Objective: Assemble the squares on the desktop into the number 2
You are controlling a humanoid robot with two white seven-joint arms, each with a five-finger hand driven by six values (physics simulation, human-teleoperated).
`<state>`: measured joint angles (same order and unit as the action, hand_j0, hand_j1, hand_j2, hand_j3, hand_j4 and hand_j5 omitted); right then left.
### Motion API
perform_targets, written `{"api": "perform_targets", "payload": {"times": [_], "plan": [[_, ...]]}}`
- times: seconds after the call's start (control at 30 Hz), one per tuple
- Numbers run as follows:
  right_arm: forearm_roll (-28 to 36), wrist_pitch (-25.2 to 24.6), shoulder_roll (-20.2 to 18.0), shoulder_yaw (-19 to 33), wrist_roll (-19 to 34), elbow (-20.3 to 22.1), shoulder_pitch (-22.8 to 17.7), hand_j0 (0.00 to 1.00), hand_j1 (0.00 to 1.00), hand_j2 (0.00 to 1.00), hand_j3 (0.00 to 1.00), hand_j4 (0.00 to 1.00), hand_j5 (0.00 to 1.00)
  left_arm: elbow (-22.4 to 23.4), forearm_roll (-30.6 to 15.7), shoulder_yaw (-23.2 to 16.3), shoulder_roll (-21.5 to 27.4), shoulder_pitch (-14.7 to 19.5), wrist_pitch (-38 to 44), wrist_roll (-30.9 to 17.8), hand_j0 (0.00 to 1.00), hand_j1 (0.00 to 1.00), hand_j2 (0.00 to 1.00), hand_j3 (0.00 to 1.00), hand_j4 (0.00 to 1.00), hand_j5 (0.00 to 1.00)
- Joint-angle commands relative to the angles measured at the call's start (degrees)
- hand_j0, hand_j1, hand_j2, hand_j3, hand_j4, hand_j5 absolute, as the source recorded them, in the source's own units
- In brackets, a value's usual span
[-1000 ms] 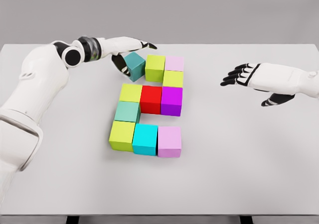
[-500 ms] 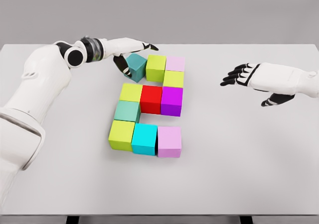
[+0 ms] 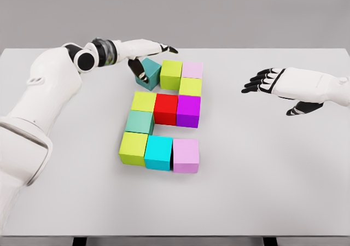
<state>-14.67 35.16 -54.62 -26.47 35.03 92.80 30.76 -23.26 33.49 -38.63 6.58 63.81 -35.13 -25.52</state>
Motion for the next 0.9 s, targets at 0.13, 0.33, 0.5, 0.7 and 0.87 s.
{"api": "perform_targets", "payload": {"times": [0.13, 0.33, 0.5, 0.7, 0.87], "plan": [[0.3, -0.2, -0.1, 0.0, 0.0, 0.0, 0.0, 1.0, 1.0, 1.0, 1.0, 1.0, 1.0, 0.1, -0.4, 0.3, -0.3, 0.2, 0.1, 0.0, 1.0, 1.0, 1.0, 1.0, 1.0, 1.0], [0.3, -0.2, 0.0, 0.0, 0.0, 0.0, 0.0, 1.0, 1.0, 1.0, 1.0, 1.0, 1.0, 0.2, -0.3, 0.2, -1.0, 0.2, 0.1, 0.2, 1.0, 1.0, 1.0, 1.0, 1.0, 1.0], [0.3, -0.2, 0.0, 0.0, 0.0, 0.0, 0.0, 1.0, 1.0, 1.0, 1.0, 1.0, 1.0, 1.7, -0.4, -0.1, -1.1, 0.3, 0.1, 0.4, 1.0, 1.0, 1.0, 1.0, 1.0, 1.0], [0.3, -0.2, 0.1, 0.0, 0.0, 0.0, 0.0, 1.0, 1.0, 1.0, 1.0, 1.0, 1.0, 1.8, -0.3, 0.0, -1.4, 0.8, 0.2, 0.6, 1.0, 1.0, 1.0, 1.0, 1.0, 1.0], [0.3, -0.2, 0.1, 0.0, 0.0, 0.0, 0.1, 1.0, 1.0, 1.0, 1.0, 1.0, 1.0, 1.8, -0.4, 0.4, -2.3, 1.0, 1.5, 1.3, 1.0, 1.0, 1.0, 1.0, 1.0, 1.0]]}}
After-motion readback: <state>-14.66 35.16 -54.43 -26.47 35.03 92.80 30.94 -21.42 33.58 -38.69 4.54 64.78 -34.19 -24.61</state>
